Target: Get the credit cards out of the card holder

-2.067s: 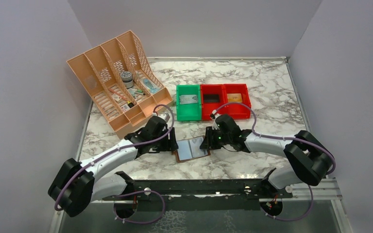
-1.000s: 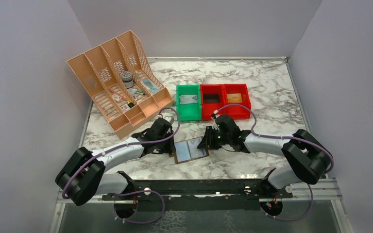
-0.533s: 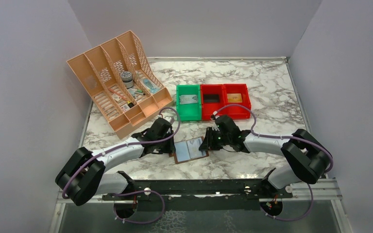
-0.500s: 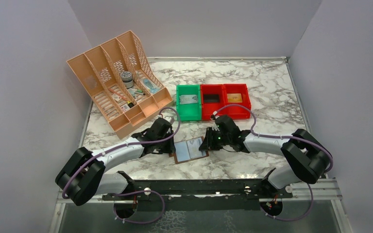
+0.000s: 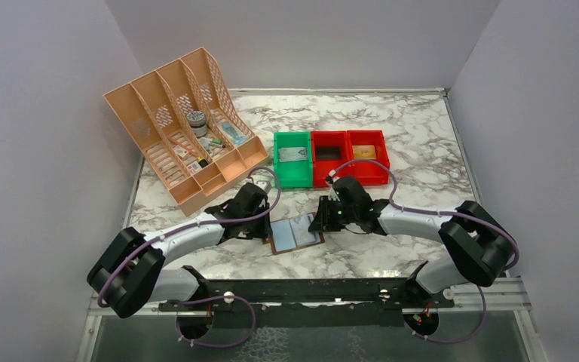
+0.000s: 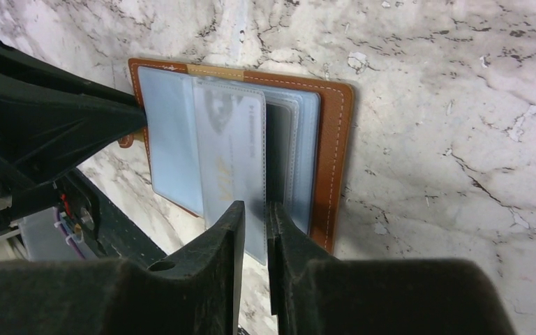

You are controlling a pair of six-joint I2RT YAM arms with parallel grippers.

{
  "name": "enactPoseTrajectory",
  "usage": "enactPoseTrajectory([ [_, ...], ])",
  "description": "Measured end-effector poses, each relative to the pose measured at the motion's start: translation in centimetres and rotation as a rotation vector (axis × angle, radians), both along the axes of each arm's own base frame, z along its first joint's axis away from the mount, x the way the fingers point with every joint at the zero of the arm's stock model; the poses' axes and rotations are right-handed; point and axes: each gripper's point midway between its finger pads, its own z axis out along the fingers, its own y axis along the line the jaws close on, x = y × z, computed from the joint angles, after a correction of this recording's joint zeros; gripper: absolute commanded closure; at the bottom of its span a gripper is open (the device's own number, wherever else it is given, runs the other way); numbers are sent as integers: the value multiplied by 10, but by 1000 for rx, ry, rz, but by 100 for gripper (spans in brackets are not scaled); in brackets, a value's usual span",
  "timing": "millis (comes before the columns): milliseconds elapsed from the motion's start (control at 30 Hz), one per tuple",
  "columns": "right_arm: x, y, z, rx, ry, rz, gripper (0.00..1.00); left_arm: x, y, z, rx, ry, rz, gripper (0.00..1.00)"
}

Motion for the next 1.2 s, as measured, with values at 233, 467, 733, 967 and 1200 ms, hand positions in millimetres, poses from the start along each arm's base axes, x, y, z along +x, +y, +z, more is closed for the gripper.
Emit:
enactPoseTrajectory([
  [233,-2,2,2,10,4,17,90,1,-1,-1,2,1,-2,83],
  [467,-3,3,3,15,6,19,99,1,-1,0,3,1,-3,83],
  [733,-4,13,15,95,19,14,90,2,-2,0,4,-1,-6,86],
  [967,-8,19,18,152,46,10,99,2,-2,0,4,-2,-6,86],
  [1200,-7,18,17,155,45,-9,99,4,-3,2,1,-5,-8,86],
])
